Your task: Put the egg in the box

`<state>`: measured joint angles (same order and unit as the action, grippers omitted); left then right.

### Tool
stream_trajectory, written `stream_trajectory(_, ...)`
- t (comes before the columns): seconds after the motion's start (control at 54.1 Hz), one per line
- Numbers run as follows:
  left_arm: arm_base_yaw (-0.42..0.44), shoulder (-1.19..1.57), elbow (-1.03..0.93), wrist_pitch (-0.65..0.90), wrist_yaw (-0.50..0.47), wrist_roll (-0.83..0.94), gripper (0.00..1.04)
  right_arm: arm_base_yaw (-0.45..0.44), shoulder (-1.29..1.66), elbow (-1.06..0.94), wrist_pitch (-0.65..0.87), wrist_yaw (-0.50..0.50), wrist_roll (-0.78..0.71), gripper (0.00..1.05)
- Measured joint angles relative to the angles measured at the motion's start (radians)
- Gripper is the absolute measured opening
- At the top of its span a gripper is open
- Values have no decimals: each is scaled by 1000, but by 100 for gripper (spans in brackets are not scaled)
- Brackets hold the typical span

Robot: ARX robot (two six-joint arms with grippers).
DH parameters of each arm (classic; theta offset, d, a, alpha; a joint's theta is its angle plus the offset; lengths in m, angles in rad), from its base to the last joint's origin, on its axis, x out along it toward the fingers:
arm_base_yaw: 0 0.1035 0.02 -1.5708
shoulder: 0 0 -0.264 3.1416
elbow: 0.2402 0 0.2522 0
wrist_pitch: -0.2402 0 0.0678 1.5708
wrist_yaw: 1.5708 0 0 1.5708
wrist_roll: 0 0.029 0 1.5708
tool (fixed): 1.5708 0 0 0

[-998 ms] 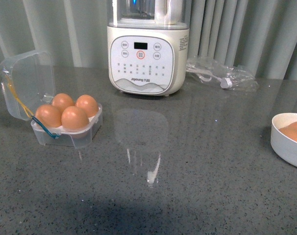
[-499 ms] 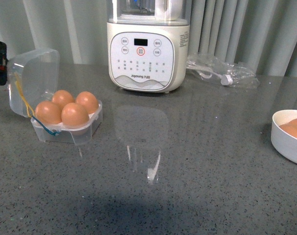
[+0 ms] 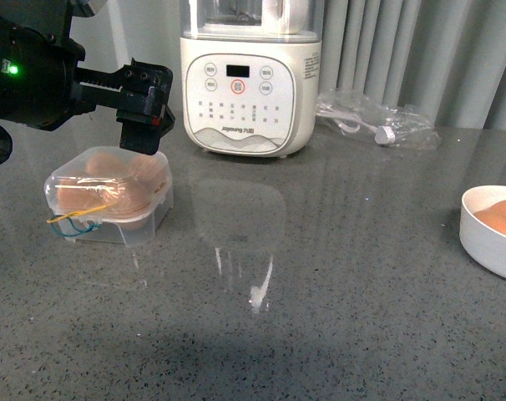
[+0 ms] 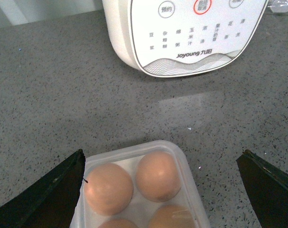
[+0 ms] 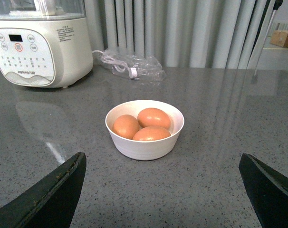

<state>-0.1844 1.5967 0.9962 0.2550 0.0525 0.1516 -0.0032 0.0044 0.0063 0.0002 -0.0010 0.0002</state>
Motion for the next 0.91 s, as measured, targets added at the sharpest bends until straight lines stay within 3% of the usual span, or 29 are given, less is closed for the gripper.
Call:
stream_trajectory(0.388,30,-167,-109,-4,-37,-4,98,0,0,0,0,0,0,97)
stream_trajectory(0.739,170,-430,-190,-80,-19,-45,98,0,0,0,0,0,0,97)
stream_trajectory(0.906,298,-591,-280,-155,34,-106,98,0,0,0,0,0,0,97)
